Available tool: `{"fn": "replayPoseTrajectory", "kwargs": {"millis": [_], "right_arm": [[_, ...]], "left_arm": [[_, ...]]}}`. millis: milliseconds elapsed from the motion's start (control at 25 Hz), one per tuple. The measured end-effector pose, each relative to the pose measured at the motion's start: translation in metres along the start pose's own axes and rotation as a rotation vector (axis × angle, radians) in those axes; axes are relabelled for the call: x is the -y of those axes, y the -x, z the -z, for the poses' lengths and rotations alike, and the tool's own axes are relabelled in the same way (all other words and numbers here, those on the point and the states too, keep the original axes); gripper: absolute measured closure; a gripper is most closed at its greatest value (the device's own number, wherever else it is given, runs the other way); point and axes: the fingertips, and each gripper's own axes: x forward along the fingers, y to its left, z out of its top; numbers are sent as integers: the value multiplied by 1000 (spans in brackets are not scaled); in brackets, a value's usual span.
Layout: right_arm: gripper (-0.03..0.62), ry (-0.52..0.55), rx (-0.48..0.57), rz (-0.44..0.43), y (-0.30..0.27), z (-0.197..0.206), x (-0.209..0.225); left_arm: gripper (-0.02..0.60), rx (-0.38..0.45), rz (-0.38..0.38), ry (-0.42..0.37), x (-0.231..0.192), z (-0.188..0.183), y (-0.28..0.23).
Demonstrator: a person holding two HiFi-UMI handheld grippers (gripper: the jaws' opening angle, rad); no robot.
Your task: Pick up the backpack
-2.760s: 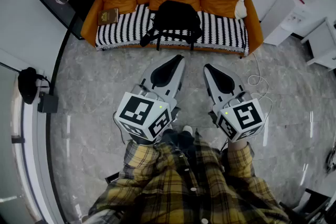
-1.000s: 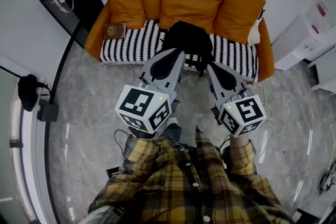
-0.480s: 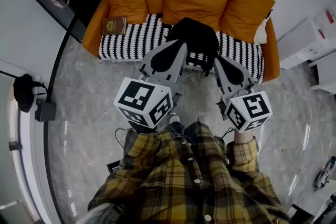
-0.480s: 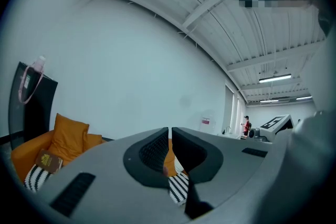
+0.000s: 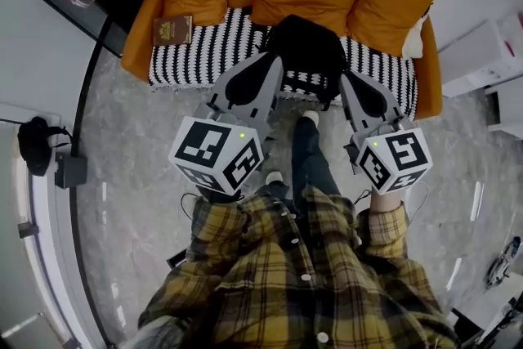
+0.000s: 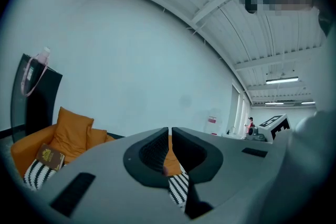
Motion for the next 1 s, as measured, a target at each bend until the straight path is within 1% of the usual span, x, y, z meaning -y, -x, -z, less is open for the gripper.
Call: {"fn": "replayPoseTrajectory", "kwargs": {"millis": [200,360,680,1000], "right_arm": [[577,7,-10,-22,-39,-3,25],[577,17,-34,-45,-79,-10,55],[577,11,-68,-98,-157,-29,135],[577,-20,-86,-117,-212,-36,222]], "left_arm": [[545,4,-21,-4,-24,-6,-35],[545,0,-45,17,-50,-10,-77],[545,-9,-89,17,-89,-32,-184],[545,-48,-105,-6,-105,-36,-285]]}}
